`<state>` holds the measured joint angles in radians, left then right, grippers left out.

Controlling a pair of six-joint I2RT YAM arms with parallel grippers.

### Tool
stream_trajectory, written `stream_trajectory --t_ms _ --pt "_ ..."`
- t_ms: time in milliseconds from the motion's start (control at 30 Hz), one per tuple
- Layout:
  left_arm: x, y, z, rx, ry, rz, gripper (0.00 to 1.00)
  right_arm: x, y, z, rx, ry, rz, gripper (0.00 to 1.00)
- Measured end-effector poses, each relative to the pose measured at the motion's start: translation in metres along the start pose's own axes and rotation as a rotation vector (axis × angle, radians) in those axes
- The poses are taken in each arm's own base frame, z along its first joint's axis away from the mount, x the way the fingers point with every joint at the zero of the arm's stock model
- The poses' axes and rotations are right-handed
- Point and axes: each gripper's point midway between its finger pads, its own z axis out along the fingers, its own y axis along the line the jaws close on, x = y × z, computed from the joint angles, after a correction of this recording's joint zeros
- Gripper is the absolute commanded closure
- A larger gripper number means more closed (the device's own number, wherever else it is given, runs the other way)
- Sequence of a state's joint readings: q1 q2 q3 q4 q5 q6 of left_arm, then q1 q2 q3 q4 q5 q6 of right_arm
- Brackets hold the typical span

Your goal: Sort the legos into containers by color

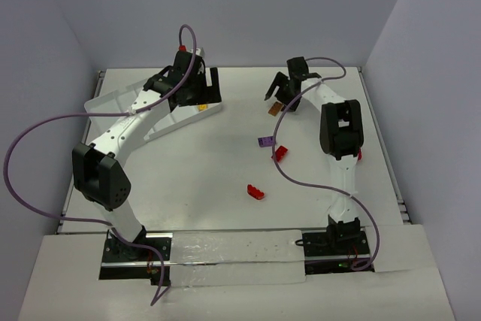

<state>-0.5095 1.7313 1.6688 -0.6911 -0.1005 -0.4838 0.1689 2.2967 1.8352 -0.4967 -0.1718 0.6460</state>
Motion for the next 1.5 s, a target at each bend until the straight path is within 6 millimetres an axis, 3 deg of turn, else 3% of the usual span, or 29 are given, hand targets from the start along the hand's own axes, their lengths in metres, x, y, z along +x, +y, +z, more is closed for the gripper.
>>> stream_trajectory --t_ms 333,567,667,767,1033,1267,1333,1433,1500 --pt "-0.001 0.002 0.000 -0.008 -0.004 0.007 0.04 0.005 0.008 0.011 0.155 -0.020 -0.201 0.21" --pt "-0.001 0.002 0.000 -0.012 -0.006 0.010 0.04 0.022 0.002 0.011 0.278 -0.011 -0.364 0.54" --pt "-0.001 0.003 0.001 -0.015 -0.008 0.010 0.04 0.028 0.002 0.010 0.310 -0.011 -0.411 0.65" --pt "0.001 0.005 0.001 -0.020 -0.006 0.011 0.04 0.031 0.004 0.010 0.322 -0.015 -0.437 0.66" --pt "0.007 0.011 0.001 -0.039 0.003 0.018 0.04 0.049 0.018 0.008 0.299 0.006 -0.492 0.67" --pt "0.002 0.018 -0.001 -0.073 -0.022 0.014 0.04 0.117 0.041 -0.014 0.211 0.117 -0.561 0.66" --pt "0.001 0.020 -0.003 -0.081 -0.026 0.009 0.04 0.136 0.051 -0.019 0.181 0.143 -0.578 0.55" --pt "-0.001 0.023 -0.004 -0.095 -0.033 0.003 0.04 0.160 0.063 -0.020 0.137 0.180 -0.594 0.28" --pt "-0.002 0.025 -0.005 -0.105 -0.038 -0.001 0.04 0.171 0.068 -0.021 0.120 0.200 -0.592 0.22"
